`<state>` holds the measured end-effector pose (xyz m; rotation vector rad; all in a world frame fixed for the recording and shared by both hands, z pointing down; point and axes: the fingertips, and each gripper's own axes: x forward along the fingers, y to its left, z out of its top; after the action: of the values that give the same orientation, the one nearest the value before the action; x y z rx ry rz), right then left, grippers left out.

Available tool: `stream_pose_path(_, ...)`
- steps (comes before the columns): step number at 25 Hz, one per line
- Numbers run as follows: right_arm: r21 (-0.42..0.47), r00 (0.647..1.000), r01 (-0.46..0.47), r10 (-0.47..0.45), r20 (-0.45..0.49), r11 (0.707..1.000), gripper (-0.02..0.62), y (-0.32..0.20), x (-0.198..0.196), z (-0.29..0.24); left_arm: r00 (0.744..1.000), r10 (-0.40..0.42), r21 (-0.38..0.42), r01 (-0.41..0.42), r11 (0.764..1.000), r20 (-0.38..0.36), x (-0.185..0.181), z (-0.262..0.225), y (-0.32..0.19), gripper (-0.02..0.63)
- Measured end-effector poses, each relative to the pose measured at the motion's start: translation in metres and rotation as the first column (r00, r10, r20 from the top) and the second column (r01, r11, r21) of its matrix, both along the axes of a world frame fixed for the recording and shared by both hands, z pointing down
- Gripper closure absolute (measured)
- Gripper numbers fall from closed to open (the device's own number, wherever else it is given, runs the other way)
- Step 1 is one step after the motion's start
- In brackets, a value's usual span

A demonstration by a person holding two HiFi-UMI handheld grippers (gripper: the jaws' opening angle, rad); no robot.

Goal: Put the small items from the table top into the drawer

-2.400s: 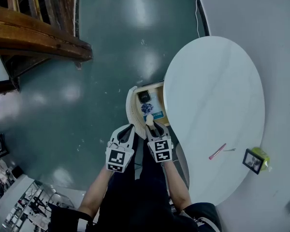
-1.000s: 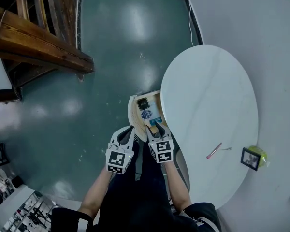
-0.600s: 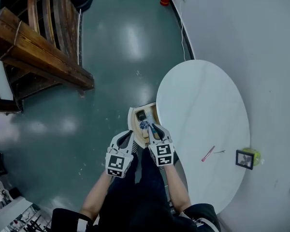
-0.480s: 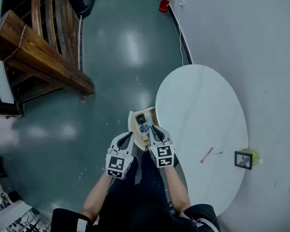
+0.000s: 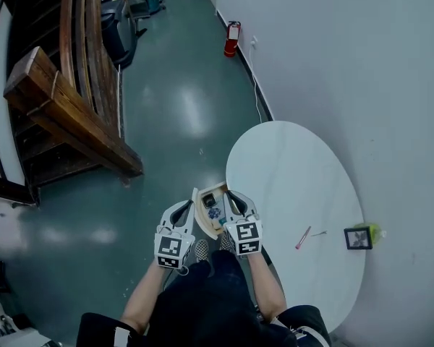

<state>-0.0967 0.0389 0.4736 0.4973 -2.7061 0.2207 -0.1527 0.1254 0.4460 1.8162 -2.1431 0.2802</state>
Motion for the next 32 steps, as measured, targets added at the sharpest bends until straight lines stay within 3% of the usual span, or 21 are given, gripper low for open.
stream_pose_path(10,0.099,0.993,-0.066,0.056,0.101,0.993,0.557,0.012,0.027,-0.074,0.996,0.043,0.098,-0.050,0.994,0.073,0.007,-0.055,0.010,0.586)
stream_pose_path(24,0.101,0.985,-0.138,0.125,0.122,0.985,0.557,0.010,0.051,-0.080,0.988,0.104,0.131,-0.119,0.984,0.112,0.020,-0.074,-0.002,0.586)
stream_pose_path(32,0.087,0.966,-0.246,0.237,0.102,0.965,0.557,-0.001,0.095,-0.071,0.970,0.224,0.136,-0.235,0.963,0.090,0.064,-0.066,-0.024,0.586)
